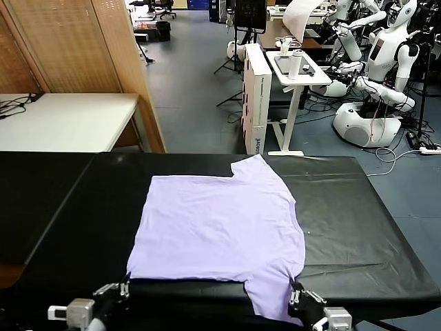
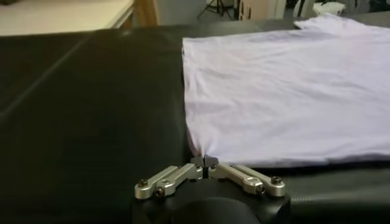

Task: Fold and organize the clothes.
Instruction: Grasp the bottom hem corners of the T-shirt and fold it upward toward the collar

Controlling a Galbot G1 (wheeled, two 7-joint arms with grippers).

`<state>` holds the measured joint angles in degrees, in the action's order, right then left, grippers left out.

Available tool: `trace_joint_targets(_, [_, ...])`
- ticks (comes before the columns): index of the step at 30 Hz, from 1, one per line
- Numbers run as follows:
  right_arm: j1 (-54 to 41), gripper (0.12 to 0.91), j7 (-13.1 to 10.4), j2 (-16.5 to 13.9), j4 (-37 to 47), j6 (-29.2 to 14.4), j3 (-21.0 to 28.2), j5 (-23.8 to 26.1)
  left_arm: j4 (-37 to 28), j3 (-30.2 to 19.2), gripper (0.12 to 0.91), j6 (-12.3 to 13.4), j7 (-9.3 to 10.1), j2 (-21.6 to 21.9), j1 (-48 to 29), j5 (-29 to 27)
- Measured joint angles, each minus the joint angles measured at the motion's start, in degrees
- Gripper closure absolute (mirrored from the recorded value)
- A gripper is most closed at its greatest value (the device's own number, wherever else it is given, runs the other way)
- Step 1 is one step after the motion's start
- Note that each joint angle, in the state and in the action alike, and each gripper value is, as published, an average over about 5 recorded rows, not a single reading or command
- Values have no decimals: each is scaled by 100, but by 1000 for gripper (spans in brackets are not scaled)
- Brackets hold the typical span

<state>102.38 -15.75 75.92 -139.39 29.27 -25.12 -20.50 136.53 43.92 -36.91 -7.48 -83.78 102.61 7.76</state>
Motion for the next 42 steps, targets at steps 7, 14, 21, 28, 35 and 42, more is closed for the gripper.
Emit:
trace_joint_targets(7, [-551,879,-11,10,428,-294,58,-271,-108,70,879,33,151,154,-455,575])
trace_joint_targets(14, [-1152,879,-21,83,1063,-459,151,-352,-485,-67,879,18,230,306,-1059,865])
trace_joint_targets(21, [-1626,879,-12,148,1568,-603,204,-358,-960,-279,879,80,314,418,-1614,876])
trace_joint_targets(28, [-1992,879,-3,203,1839,-678,277,-379,-1312,-389,879,119,355,458,-1998,900])
trace_joint_targets(35, [-2252,879,0,230,2040,-669,365,-366,-1520,-412,879,110,369,488,-2223,910])
trace_joint_targets(42, [-2312,879,-7,242,2156,-644,410,-350,-1703,-433,879,103,377,512,-2345,897])
